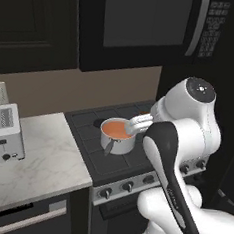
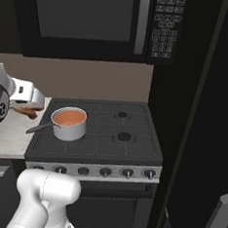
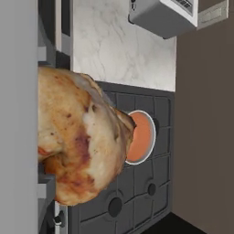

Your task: Retrieve the chicken drumstick from the fridge and place it on the saucepan with marinade on the stove.

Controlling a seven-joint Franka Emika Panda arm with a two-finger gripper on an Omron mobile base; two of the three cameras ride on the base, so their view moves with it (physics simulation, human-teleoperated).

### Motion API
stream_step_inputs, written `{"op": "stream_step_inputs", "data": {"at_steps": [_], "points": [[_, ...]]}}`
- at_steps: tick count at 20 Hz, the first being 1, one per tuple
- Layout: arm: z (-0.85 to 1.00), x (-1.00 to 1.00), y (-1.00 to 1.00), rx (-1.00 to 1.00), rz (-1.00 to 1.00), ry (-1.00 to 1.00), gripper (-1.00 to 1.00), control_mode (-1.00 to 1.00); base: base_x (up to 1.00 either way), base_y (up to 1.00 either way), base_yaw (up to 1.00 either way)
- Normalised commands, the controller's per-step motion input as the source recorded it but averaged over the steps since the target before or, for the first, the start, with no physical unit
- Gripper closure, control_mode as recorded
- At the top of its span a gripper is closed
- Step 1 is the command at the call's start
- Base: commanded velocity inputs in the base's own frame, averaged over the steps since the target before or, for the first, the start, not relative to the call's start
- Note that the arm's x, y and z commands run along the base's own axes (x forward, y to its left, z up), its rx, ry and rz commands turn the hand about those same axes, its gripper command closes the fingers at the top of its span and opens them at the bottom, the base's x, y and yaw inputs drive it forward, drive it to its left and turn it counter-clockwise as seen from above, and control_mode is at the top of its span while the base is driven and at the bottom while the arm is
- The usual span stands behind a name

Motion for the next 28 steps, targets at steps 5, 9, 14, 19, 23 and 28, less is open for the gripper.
{"op": "stream_step_inputs", "data": {"at_steps": [5, 9, 14, 19, 23, 28], "points": [[-0.03, 0.0, -0.03, 0.0, 0.01, 0.06, 1.0, -1.0, 0.0, 0.0, 0.0], [-0.23, 0.08, 0.0, 0.0, 0.0, 0.0, 1.0, -1.0, 0.0, 0.0, 0.0], [-0.23, 0.29, 0.0, 0.0, 0.0, 0.0, 1.0, -1.0, 0.0, 0.0, 0.0], [-0.19, 0.34, -0.07, 0.0, 0.0, 0.0, 1.0, -1.0, 0.0, 0.0, 0.0], [-0.16, 0.58, -0.06, 0.0, 0.0, 0.0, 1.0, -1.0, 0.0, 0.0, 0.0], [-0.21, 0.63, 0.0, 0.0, 0.0, 0.0, 1.0, -1.0, 0.0, 0.0, 0.0]]}}
